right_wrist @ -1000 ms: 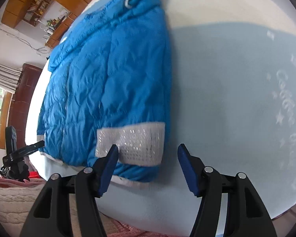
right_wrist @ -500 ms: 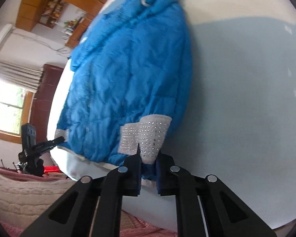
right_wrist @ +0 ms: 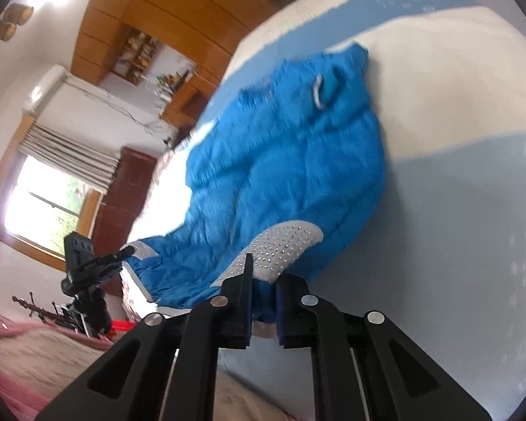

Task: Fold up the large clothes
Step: 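Lift the hem band with both grippers and fold it toward the collar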

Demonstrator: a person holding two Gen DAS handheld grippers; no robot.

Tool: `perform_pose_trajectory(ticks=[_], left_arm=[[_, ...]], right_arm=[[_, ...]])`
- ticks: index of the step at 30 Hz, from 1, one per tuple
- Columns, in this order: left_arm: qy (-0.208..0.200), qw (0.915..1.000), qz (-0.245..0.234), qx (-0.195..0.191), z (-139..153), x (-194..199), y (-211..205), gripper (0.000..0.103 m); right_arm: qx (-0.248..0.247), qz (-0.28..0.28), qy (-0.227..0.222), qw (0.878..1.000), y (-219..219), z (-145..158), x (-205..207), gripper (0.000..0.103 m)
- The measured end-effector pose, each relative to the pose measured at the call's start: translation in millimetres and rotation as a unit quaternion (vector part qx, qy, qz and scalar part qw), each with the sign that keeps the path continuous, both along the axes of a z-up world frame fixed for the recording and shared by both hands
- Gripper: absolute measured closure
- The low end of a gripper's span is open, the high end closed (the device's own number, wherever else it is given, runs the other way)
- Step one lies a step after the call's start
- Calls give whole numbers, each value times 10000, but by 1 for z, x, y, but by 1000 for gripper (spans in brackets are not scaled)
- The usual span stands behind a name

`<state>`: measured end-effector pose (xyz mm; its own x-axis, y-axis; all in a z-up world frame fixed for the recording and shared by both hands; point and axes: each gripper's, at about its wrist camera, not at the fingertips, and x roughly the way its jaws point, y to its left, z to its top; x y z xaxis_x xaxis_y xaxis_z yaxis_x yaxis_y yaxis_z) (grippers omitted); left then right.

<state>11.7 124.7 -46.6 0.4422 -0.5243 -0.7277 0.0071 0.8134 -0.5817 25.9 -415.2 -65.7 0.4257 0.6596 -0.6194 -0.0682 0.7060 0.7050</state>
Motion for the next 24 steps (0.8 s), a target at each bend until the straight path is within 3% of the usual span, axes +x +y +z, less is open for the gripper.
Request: perform_pose_trajectory(ticks=[9, 18, 24], left_arm=[[-641, 9979, 16, -89, 36, 93, 3, 92], [-601, 9973, 324, -259, 18, 195, 12, 92], [-523, 9975, 482, -47, -2, 255, 9, 92]], right_arm=[[-108, 104, -500, 9986, -7, 51, 92, 94], [-219, 178, -558, 9980, -2, 62, 197, 94], [-338, 178, -400, 9985, 0, 48, 256, 94]])
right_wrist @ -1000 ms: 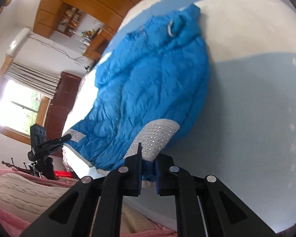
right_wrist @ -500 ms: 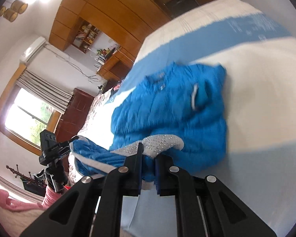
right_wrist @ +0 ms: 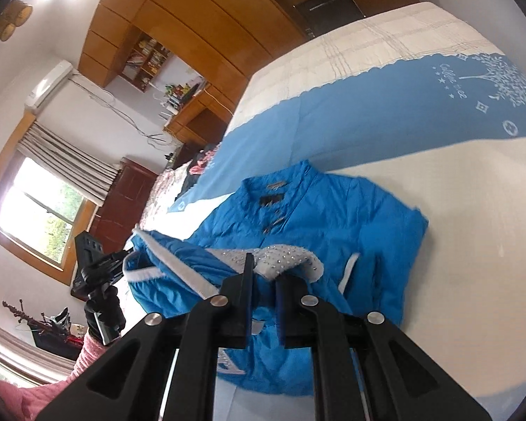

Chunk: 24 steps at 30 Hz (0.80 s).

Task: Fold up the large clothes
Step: 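Lift the hem band with both grippers and fold it toward the collar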

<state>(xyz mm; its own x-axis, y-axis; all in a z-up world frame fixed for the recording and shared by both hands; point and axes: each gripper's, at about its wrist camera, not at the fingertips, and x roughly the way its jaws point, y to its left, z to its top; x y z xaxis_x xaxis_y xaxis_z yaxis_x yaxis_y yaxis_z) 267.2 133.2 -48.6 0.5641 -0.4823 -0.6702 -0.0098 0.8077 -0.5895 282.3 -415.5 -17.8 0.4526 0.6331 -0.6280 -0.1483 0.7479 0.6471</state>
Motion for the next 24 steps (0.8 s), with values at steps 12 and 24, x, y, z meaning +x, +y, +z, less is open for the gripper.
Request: perform_pose_trajectory(ticks=[12, 24], left_arm=[[746, 9960, 242, 431, -65, 94, -4, 91], [1445, 9885, 437, -109, -107, 134, 9, 86]], right_arm=[[-172, -204, 662, 9974, -1, -69, 88, 94], [-374, -662, 1306, 9885, -3, -125, 127, 92]])
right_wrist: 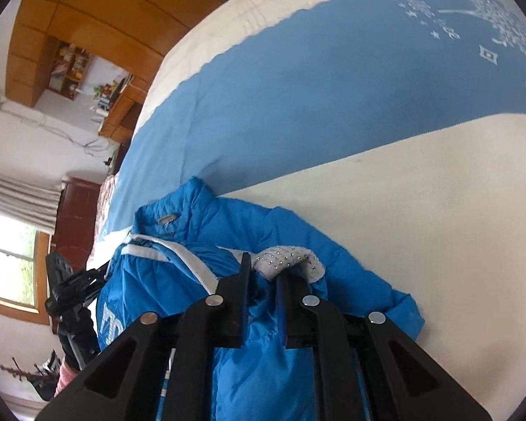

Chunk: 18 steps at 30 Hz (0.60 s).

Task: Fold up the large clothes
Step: 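Lift the hem band with both grippers and fold it toward the collar, then open both grippers to release the hem and withdraw from the jacket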

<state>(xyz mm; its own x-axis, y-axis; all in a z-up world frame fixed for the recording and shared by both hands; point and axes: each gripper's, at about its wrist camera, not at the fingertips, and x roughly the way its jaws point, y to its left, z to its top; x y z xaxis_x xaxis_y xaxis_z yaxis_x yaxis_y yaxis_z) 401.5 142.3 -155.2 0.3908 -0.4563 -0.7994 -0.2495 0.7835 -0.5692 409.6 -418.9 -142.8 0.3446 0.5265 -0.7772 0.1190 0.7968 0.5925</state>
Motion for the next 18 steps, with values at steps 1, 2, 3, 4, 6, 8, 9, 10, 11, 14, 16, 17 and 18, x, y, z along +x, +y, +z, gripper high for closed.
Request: perform_pose_trajectory(ticks=[1, 2, 3, 4, 6, 8, 9, 10, 11, 14, 16, 17, 18], left_arm=[[44, 9999, 46, -131, 2, 1, 3, 85], [63, 9997, 72, -226, 5, 3, 6, 83], [51, 9991, 107, -416, 10, 2, 11, 80], [10, 9978, 135, -645, 15, 1, 15, 78], [-37, 9945, 106, -1045, 26, -2, 24, 69], [-173, 9964, 71, -832, 41, -7, 30, 61], [-302, 9971, 39, -696, 52, -11, 36, 54], [-381, 9971, 56, -649, 59, -15, 41, 54], [-451, 9972, 106, -588, 66, -20, 46, 54], [-791, 9968, 55, 66, 90, -45, 41, 54], [-1018, 9929, -119, 608, 98, -63, 19, 54], [-1115, 9904, -216, 788, 100, -71, 9, 54], [-1237, 9864, -371, 1018, 100, -81, -12, 54]], right_arm=[[52, -20, 58, 10000, -1, 0, 1, 91], [108, -31, 88, 9999, -2, 1, 2, 90], [154, -40, 107, 9998, -5, 2, 0, 89], [234, -56, 114, 9996, -8, 5, -2, 87], [452, -82, 92, 9989, -13, 11, -5, 80], [552, -112, 9, 9984, -17, 21, -12, 67], [467, -131, -119, 9988, -19, 29, -18, 52], [309, -169, -263, 9990, -21, 38, -24, 49], [148, -221, -302, 9992, -21, 44, -29, 49], [-385, -324, -660, 9965, -8, 67, -54, 59], [-942, -303, -976, 9903, 15, 77, -72, 60], [-1391, -213, -1269, 9819, 38, 82, -87, 60], [-1600, -114, -1493, 9757, 59, 82, -99, 60]])
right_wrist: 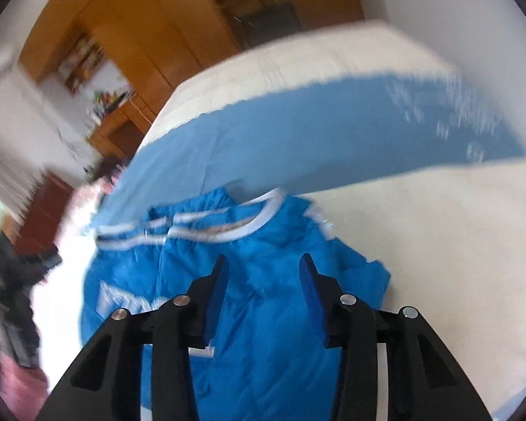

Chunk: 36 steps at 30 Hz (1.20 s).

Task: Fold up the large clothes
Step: 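Open both grippers to release the hem and withdraw from the jacket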

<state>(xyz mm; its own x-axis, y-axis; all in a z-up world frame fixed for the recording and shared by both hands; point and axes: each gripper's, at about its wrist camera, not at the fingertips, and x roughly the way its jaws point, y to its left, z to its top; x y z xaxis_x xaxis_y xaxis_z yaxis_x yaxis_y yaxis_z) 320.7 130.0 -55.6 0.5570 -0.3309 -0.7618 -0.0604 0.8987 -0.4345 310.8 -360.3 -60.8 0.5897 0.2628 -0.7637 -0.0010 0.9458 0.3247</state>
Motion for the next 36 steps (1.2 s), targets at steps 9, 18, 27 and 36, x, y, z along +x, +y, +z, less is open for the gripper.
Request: perform_pose_trajectory(ticks=[9, 18, 27, 36], left_arm=[[-550, 9810, -726, 1714, -55, -43, -125, 54], [-338, 9835, -612, 1670, -103, -25, -118, 52], [-362, 9894, -274, 1382, -73, -28, -120, 54], [-456, 9839, -415, 1676, -97, -33, -143, 53]], right_arm=[[-311, -51, -118, 9994, 80, -61, -22, 72], [-250, -140, -22, 9996, 75, -102, -7, 77], [362, -264, 7, 9990, 56, -71, -13, 77], [8, -117, -73, 9999, 89, -88, -16, 77]])
